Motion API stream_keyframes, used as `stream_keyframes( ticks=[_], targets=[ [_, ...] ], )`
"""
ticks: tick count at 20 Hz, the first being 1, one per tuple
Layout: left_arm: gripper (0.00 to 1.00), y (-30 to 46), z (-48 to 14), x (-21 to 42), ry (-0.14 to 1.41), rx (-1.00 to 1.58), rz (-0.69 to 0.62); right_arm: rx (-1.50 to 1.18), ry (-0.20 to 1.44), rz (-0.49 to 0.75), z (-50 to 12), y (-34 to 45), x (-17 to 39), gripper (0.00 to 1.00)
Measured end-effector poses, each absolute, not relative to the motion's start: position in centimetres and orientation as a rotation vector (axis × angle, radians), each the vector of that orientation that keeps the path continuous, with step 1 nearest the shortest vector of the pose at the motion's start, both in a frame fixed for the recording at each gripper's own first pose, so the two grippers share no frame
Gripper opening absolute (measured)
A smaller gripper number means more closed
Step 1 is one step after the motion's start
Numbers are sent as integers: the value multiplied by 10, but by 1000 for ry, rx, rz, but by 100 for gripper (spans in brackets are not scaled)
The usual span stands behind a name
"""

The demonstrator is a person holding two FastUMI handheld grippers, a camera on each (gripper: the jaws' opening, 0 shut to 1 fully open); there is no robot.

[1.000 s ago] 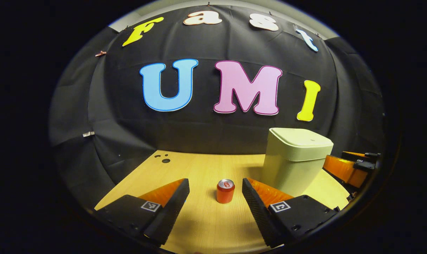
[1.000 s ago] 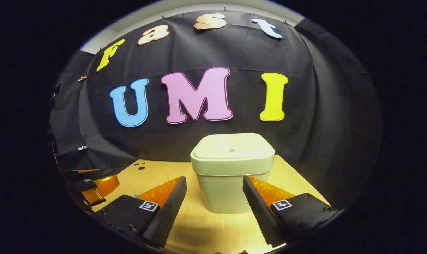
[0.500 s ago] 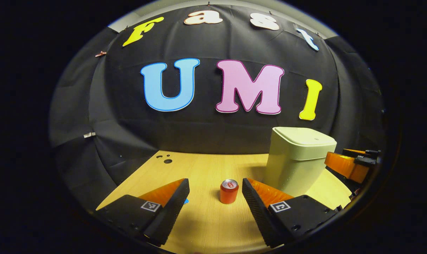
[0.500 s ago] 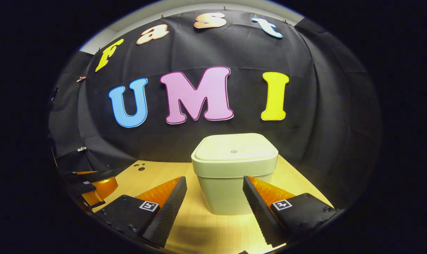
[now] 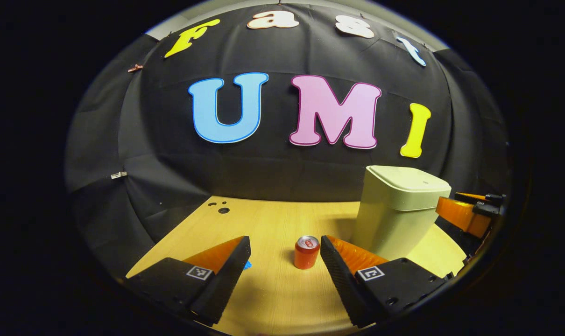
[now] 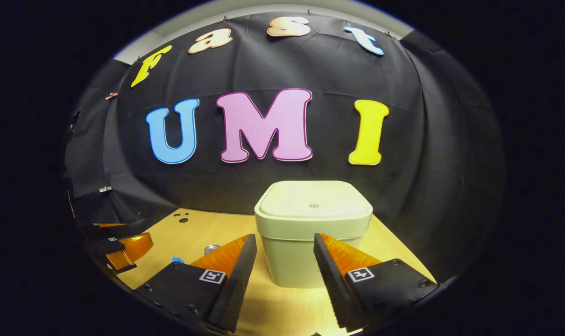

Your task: Press the lid of the desktop garbage bin to open it, pick up the crumpled paper on the desktop and throw it into the bin, then pick up the pop can on the desktop and drop it into the bin, and finally close the garbage bin lid.

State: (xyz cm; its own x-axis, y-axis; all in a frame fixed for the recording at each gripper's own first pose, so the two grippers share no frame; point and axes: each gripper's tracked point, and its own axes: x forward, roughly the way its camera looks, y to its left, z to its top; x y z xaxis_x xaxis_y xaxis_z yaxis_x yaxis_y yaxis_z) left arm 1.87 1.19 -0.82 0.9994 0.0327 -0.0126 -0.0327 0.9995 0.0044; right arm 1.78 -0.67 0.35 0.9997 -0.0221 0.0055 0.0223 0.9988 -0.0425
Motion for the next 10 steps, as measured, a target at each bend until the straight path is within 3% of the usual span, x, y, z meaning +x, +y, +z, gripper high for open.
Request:
stream_keyframes(
  ticks=[6, 8, 9, 10],
  targets=[
    [97, 16, -10, 22, 24, -10, 39, -42, 19, 16, 4, 4, 28, 63],
    [96, 15, -9, 22, 18, -7, 36, -45, 33, 31, 2, 8, 29, 51],
    [96, 15, -9, 22, 18, -2, 36, -50, 33, 35, 2, 9, 29, 34],
    [96, 15, -11, 22, 19, 3, 35, -62, 37, 19, 3, 6, 29, 31]
  ],
)
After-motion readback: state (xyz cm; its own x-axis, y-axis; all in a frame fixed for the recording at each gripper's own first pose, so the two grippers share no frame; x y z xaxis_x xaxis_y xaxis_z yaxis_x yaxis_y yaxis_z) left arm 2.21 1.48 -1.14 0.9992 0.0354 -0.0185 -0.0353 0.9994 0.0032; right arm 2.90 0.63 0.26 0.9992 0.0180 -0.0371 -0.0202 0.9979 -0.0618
